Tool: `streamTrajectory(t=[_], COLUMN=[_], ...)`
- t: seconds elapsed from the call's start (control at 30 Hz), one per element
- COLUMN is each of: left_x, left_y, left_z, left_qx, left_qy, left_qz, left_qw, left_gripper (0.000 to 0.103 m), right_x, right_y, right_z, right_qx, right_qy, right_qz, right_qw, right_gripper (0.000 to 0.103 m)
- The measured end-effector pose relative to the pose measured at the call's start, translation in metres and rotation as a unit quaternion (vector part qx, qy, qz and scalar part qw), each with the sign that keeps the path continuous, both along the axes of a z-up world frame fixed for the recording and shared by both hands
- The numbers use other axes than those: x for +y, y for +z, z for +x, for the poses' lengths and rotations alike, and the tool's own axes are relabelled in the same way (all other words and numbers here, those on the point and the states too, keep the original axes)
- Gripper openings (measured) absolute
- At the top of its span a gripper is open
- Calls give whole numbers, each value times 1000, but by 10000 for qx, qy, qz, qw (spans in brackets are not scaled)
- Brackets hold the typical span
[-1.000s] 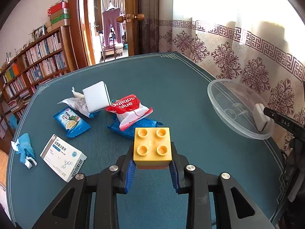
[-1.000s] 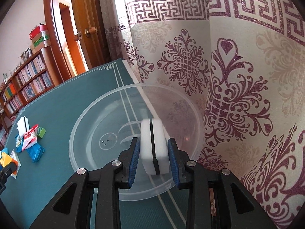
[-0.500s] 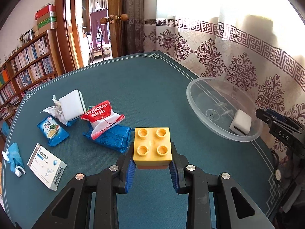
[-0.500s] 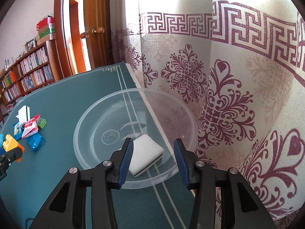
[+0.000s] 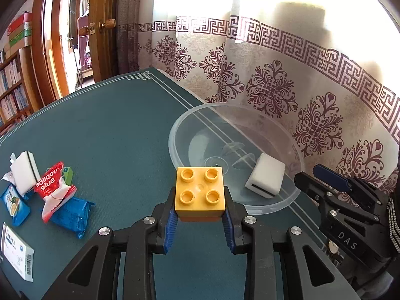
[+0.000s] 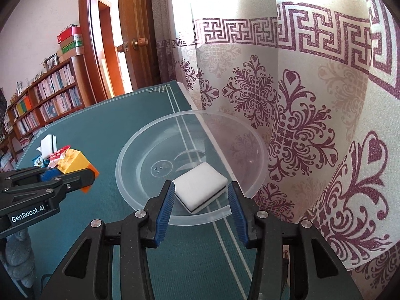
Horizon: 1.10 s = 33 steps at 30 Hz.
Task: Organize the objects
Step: 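Carry the yellow brick with the left gripper and release it into the bowl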
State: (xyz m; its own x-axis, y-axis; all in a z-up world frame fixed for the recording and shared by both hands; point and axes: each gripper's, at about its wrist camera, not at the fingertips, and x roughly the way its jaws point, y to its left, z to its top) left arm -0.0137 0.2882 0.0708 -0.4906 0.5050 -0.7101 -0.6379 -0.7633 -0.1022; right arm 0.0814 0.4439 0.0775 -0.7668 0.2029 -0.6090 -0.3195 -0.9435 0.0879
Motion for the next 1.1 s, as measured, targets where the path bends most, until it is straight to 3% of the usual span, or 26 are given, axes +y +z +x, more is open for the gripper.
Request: streamTrajectory(t=[0.3, 0.53, 0.67, 0.87, 1.0, 1.1], left_x=[39, 50, 45, 33, 25, 18], left_y=[-6, -15, -17, -14, -14, -13], left_z=[-2, -10, -13, -14, -11, -9], left_qx=[8, -110, -107, -65, 60, 143], left_qy=[-415, -479, -334, -170, -4, 120], left_qz=[8, -5, 33, 66, -6, -58], left_qw=[9991, 9988, 9994, 9998, 10000, 9998], left_gripper=[33, 34, 64, 67, 80, 84], right_x=[7, 7, 8, 3, -1, -4], right_y=[0, -2, -3, -5, -5, -5], right_z=[3, 2, 2, 1, 1, 0], right_qx=[40, 14, 4, -36, -28, -29], right_qy=[-73, -72, -88, -36, 20, 66], right_qz=[-123, -143, -145, -141, -136, -149], right_qw=[9999, 9999, 9999, 9999, 9999, 9999], right_gripper=[46, 46, 46, 46, 46, 46])
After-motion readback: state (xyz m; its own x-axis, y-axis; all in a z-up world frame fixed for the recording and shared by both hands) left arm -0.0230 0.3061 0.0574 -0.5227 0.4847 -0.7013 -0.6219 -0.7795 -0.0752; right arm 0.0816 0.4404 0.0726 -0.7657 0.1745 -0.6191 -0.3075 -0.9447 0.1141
